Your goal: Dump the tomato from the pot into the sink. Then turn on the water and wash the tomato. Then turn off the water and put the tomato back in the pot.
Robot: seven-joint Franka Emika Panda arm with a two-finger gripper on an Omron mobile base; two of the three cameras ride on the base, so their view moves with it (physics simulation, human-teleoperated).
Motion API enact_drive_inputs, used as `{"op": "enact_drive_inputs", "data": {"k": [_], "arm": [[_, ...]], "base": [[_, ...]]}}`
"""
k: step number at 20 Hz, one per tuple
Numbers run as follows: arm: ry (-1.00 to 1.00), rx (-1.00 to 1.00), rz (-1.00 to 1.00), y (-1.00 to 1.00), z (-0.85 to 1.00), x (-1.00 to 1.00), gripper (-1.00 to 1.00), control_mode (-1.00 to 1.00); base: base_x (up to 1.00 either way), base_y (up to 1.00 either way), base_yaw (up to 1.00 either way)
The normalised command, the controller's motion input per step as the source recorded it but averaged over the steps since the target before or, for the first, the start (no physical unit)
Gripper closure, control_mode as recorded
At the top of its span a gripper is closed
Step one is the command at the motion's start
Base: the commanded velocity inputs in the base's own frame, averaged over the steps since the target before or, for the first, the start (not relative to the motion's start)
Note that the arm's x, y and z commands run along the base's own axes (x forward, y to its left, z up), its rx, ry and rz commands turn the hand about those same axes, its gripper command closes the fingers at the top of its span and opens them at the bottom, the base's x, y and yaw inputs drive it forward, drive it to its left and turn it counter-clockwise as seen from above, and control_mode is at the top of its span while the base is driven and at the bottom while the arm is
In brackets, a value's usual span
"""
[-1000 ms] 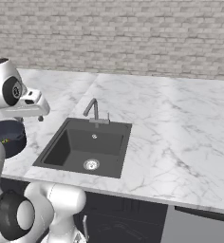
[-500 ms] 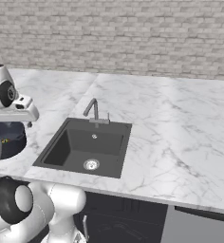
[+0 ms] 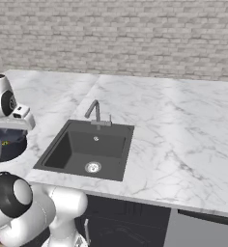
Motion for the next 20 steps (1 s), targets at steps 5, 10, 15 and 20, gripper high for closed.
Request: {"op": "enact_drive_inputs", "data": {"k": [5, 10, 15, 20], "arm": [[0.00, 0.02, -0.05, 0.27, -0.27, 0.34, -1.00, -1.00], [0.00, 0.00, -0.05, 0.21, -0.16, 0.28, -1.00, -1.00], [0.00, 0.00, -0.03, 0.17, -0.20, 0.24, -1.00, -1.00], [0.00, 0.00, -0.02, 0.19, -0.30, 0.25, -1.00, -1.00]], "base": [[0.00, 0.00, 0.00], [0.00, 0.00, 0.00], [0.00, 0.00, 0.00], [0.00, 0.00, 0.00]]}}
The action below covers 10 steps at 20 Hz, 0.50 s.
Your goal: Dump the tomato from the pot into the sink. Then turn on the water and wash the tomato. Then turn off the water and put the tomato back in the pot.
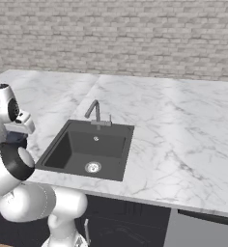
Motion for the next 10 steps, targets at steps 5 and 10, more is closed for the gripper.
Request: {"op": "enact_drive_inputs", "data": {"k": [5, 10], "arm": [[0.00, 0.00, -0.01, 0.24, -0.36, 0.28, -1.00, -1.00], [0.00, 0.00, -0.01, 0.25, -0.36, 0.32, -1.00, -1.00]], "base": [[0.00, 0.00, 0.00], [0.00, 0.00, 0.00]]}}
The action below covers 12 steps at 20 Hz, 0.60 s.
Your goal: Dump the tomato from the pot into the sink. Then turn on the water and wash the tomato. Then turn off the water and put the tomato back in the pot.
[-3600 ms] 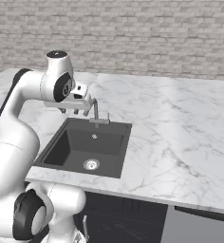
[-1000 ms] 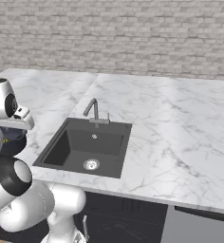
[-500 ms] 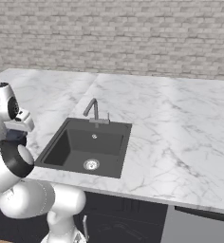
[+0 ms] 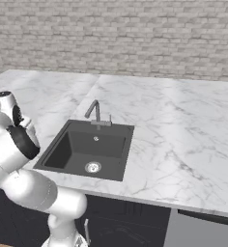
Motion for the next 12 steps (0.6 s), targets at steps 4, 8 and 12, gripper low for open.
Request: {"op": "enact_drive_inputs", "data": {"k": [4, 8, 12], "arm": [[0.00, 0.00, -0.02, 0.24, -0.34, 0.32, -1.00, -1.00], [0.00, 0.00, -0.02, 0.18, -0.31, 0.24, -1.00, -1.00], [0.00, 0.00, -0.02, 0.12, -0.29, 0.17, -1.00, -1.00]], "base": [[0.00, 0.00, 0.00], [0.00, 0.00, 0.00], [0.00, 0.00, 0.00]]}}
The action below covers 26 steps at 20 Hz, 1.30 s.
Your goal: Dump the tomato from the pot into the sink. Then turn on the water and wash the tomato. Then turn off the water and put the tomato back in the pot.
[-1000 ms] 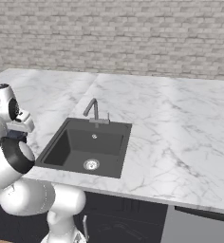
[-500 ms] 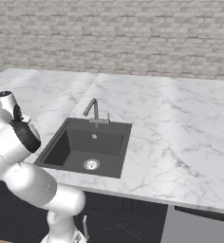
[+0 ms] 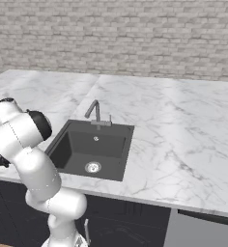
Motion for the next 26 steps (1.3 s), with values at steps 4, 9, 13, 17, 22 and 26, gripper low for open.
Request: {"op": "enact_drive_inputs", "data": {"k": [4, 9, 13, 17, 22, 26], "arm": [[0.00, 0.00, -0.03, 0.13, -0.34, 0.03, -1.00, -1.00], [0.00, 0.00, -0.04, 0.15, -0.26, 0.00, 1.00, -1.00], [0.00, 0.00, -0.09, -0.02, -0.02, 0.00, 1.00, -1.00], [0.00, 0.06, -0.22, -0.22, 0.15, -0.03, 1.00, -1.00], [0.00, 0.17, -0.33, -0.47, 0.51, -0.02, 1.00, -1.00], [0.09, 0.26, -0.34, -0.66, 0.64, 0.00, 1.00, -1.00]], "base": [[0.00, 0.00, 0.00], [0.00, 0.00, 0.00], [0.00, 0.00, 0.00], [0.00, 0.00, 0.00], [0.00, 0.00, 0.00], [0.00, 0.00, 0.00]]}}
